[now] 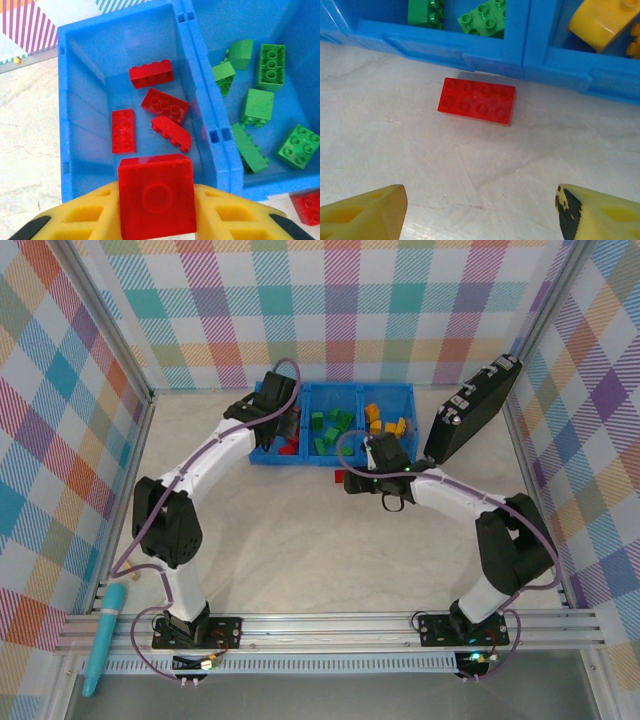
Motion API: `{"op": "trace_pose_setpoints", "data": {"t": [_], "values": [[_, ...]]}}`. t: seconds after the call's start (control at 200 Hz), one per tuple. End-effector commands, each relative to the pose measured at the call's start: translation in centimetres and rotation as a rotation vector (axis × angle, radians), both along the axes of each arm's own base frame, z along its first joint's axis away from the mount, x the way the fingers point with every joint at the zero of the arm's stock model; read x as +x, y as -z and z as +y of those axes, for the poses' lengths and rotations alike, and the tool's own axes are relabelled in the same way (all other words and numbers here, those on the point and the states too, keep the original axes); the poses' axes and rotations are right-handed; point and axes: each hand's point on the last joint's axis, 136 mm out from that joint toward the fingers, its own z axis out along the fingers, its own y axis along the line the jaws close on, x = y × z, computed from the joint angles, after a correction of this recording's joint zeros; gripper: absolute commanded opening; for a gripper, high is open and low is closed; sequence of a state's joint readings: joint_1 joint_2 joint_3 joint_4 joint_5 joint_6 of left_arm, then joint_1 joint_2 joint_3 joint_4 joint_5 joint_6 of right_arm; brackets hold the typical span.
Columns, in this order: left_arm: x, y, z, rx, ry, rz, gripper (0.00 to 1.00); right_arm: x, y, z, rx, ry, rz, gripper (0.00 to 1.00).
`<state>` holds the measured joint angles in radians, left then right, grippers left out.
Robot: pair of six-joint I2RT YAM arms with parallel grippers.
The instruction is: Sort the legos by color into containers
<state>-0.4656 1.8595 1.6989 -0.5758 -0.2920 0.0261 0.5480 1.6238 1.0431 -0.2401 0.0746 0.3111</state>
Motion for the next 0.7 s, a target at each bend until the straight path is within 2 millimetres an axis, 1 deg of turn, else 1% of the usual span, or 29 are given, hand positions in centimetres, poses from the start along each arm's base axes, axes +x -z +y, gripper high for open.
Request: {"op": "trace_pose_setpoints", "data": {"t": [0.0, 0.13, 0.17, 0.255, 0.285, 0.34, 0.44, 0.57, 0.695], "values": [[1.3, 2.5, 0.2, -0.026, -0.021, 0.027, 0.36, 1.2, 0.2, 0.8, -0.002, 0.013, -0.015, 0.79], [2.5, 4.4, 0.8, -0.023, -0.046, 0.062, 0.42, 1.8, 1.3, 1.6, -0.014, 0.006, -0.002, 0.82], [2.8, 4.7, 0.9, -0.022, -0.05, 0.064, 0.47, 2.0, 1.6, 1.8, -0.019, 0.005, -0.001, 0.83], [3.3, 4.9, 0.9, -0.026, -0.052, 0.066, 0.49, 2.4, 2.2, 2.3, -0.028, 0.001, 0.003, 0.85], [3.4, 5.0, 1.1, -0.025, -0.055, 0.067, 0.52, 2.5, 2.4, 2.4, -0.033, 0.0, 0.003, 0.86], [3.6, 4.9, 1.0, -0.026, -0.054, 0.065, 0.55, 2.8, 2.9, 2.6, -0.041, 0.001, 0.009, 0.86], [3.7, 4.4, 1.1, -0.029, -0.054, 0.058, 0.57, 3.2, 3.6, 3.1, -0.049, 0.001, 0.017, 0.87], [3.6, 3.1, 1.2, -0.041, -0.05, 0.038, 0.6, 3.7, 4.4, 3.4, -0.062, 0.004, 0.025, 0.89], [3.0, 1.8, 1.0, -0.061, -0.038, 0.03, 0.61, 4.1, 5.5, 3.5, -0.083, 0.01, 0.039, 0.89]]}}
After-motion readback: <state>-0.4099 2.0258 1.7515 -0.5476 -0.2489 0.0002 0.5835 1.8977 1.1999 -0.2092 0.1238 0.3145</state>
